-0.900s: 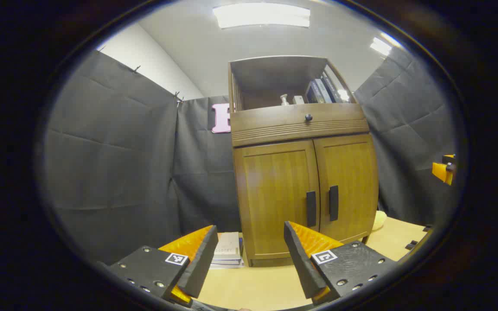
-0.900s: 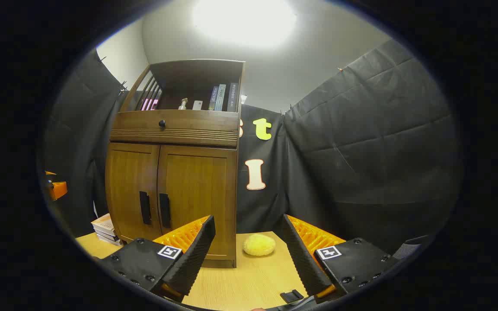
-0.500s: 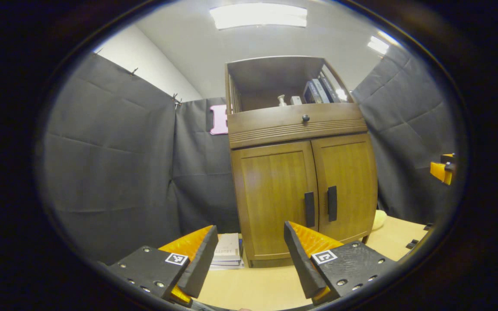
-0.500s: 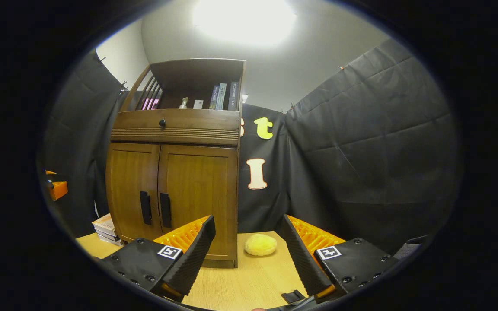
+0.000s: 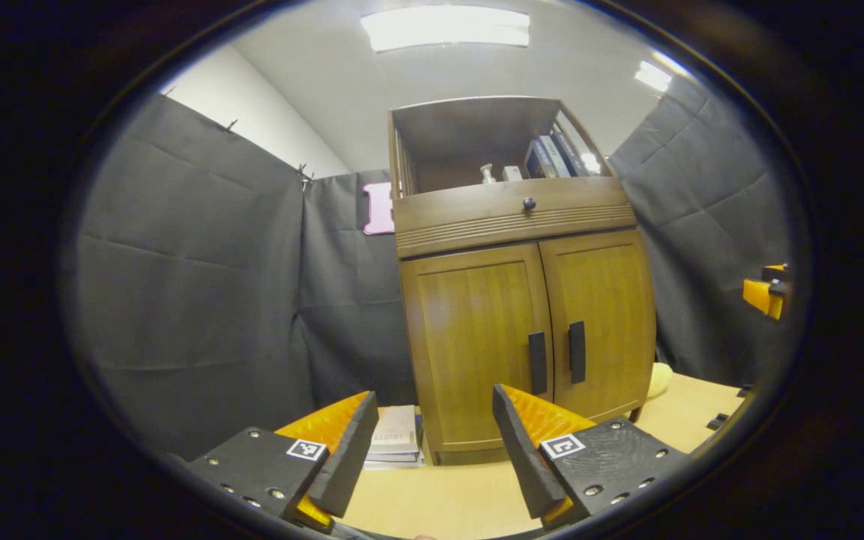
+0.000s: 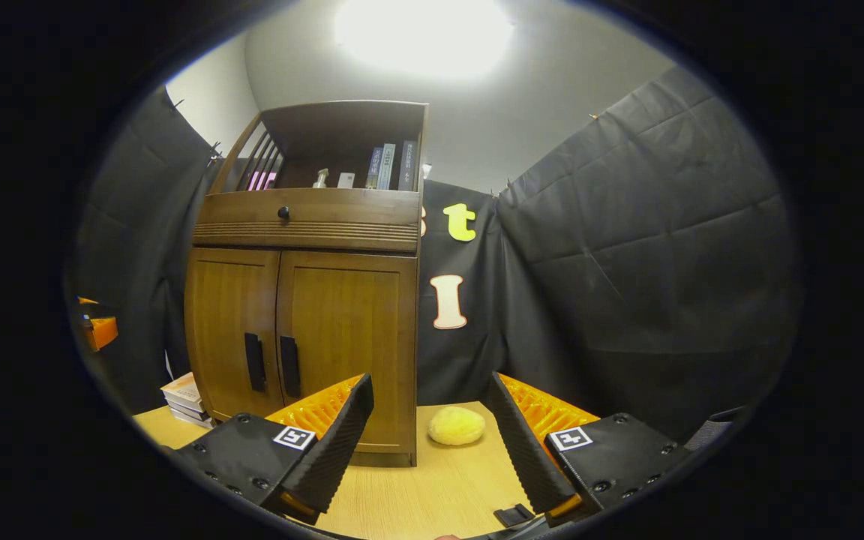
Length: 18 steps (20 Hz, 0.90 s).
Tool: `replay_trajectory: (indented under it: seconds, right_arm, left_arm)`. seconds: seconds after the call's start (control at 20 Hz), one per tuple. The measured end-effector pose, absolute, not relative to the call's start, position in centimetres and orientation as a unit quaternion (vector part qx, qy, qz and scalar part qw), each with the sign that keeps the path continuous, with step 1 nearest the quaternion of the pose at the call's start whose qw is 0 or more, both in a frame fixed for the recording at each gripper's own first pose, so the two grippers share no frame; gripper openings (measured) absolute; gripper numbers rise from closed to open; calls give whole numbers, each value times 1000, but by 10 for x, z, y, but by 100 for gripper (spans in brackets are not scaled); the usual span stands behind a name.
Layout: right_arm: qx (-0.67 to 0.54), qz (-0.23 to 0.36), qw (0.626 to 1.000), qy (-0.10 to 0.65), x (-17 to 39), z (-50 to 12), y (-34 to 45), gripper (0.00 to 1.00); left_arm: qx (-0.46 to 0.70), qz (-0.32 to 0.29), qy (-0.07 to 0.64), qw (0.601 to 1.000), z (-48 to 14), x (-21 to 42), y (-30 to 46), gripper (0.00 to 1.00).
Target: Open the right door of the double-door shoe cabinet with the right hand, and open the left door with the left hand.
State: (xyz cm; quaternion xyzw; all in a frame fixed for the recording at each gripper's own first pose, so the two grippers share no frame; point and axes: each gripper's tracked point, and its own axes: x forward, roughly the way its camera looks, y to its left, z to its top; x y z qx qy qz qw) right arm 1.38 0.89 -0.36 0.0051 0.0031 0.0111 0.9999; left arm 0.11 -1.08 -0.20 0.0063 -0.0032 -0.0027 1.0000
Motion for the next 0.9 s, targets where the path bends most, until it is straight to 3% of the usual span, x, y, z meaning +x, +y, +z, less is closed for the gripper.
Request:
replay_trajectory:
  seconds: [0.9]
  right_arm:
    - [44,101,994,-5,101,-2,108,97]
  left_arm:
    - [3,58,0,998,-3,-21,25,89]
